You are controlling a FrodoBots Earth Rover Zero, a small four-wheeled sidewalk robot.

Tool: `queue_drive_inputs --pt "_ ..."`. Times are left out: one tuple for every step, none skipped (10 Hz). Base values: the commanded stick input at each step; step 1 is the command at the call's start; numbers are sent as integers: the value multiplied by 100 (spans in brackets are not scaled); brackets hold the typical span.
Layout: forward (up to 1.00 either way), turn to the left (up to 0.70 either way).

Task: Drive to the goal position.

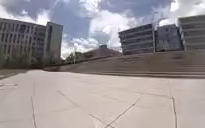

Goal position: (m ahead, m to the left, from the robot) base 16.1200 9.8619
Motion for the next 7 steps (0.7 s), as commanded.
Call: queue_drive_inputs --pt "70 0" --pt "70 0" --pt "70 0" --pt "70 0" --pt "70 0" --pt "70 0" --pt "70 0"
